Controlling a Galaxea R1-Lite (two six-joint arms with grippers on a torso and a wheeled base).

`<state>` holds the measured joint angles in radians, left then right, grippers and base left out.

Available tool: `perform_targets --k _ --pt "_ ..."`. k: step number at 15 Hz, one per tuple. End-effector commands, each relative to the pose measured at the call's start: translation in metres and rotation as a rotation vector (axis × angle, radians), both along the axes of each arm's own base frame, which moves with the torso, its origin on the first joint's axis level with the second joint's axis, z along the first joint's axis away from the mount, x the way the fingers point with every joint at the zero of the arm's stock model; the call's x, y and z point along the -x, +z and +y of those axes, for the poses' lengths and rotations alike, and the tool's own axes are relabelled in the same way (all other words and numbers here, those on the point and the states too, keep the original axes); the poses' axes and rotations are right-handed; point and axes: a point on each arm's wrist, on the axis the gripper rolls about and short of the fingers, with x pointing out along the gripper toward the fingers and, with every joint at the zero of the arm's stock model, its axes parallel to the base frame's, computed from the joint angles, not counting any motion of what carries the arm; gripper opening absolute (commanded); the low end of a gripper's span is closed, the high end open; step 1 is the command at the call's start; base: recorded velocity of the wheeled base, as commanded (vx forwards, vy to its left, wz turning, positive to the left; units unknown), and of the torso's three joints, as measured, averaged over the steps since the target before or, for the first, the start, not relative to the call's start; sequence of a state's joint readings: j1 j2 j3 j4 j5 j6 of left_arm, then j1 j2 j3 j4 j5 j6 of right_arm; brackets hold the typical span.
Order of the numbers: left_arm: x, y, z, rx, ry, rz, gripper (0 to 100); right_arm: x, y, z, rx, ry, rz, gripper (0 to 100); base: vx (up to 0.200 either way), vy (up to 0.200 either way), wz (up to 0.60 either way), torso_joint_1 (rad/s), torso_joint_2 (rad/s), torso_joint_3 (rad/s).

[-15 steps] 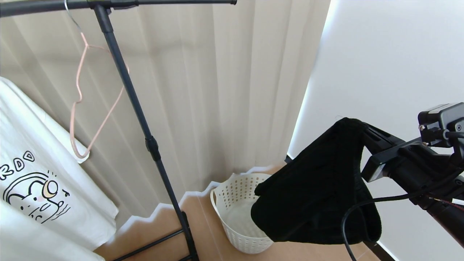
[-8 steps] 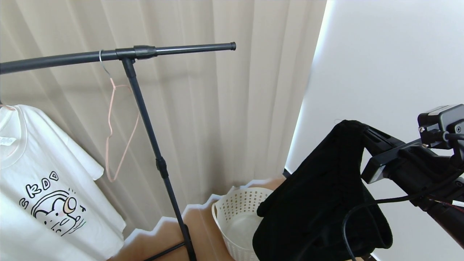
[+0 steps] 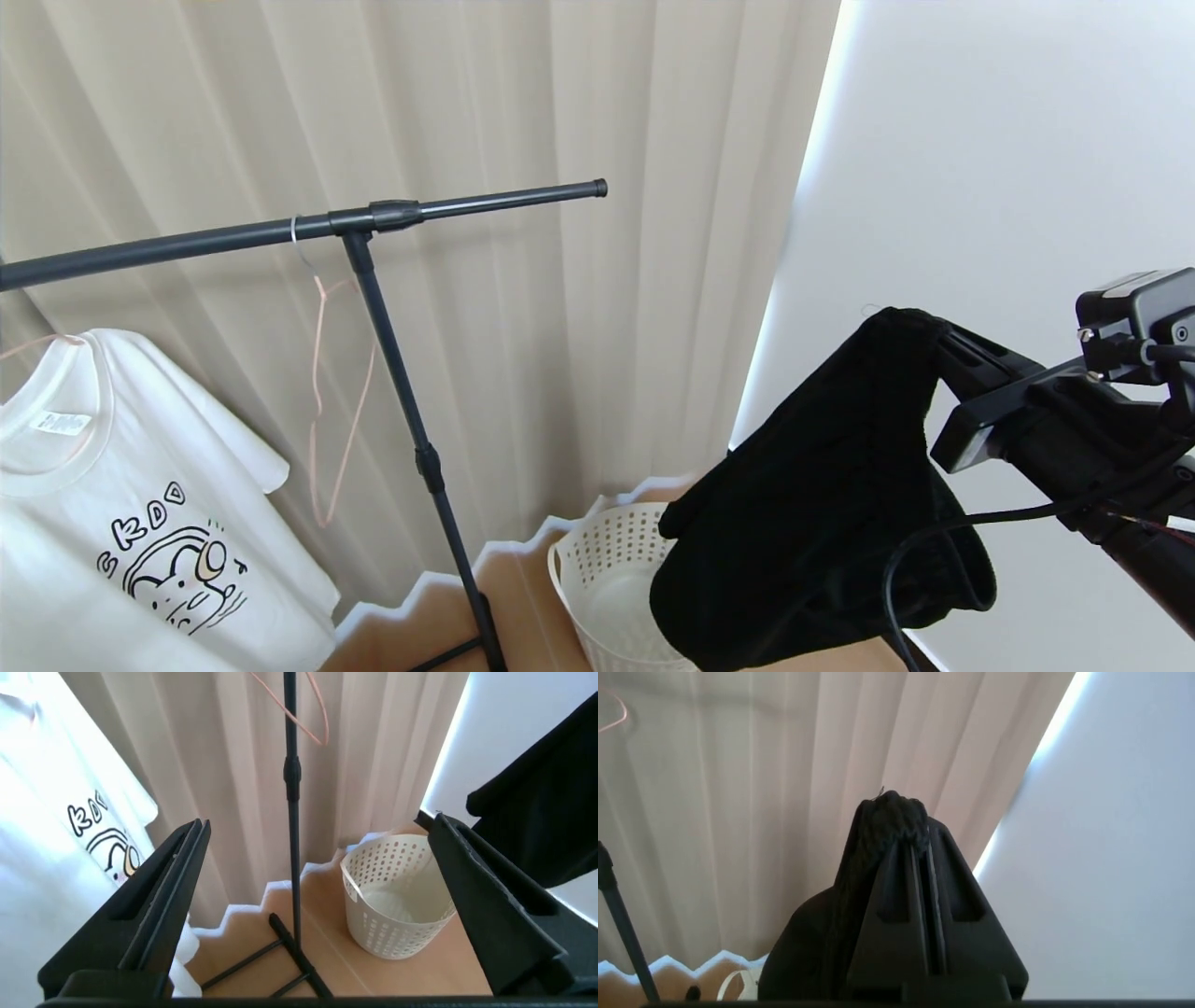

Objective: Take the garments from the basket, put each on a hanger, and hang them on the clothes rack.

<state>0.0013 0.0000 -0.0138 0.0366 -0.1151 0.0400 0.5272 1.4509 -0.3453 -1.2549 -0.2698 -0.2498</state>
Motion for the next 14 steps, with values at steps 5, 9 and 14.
perform_targets --k 5,9,14 --pt "0.0000 0.0000 0.0000 0.000 0.000 0.000 100 -0.0002 -0.0004 0.0002 0.001 0.000 0.002 0 0.000 0.000 0.00 0.180 -0.40 -0.228" --pt "0.0000 0.0000 0.0000 0.000 0.000 0.000 100 0.0016 0.0007 -0.0008 0.000 0.000 -0.004 0 0.000 0.000 0.00 0.160 -0.35 -0.195" --pt "-0.0002 -0.0002 0.0000 -0.006 -0.001 -0.004 100 0.0028 0.0023 -0.0015 -0.001 0.000 -0.011 0 0.000 0.000 0.00 0.165 -0.35 -0.195"
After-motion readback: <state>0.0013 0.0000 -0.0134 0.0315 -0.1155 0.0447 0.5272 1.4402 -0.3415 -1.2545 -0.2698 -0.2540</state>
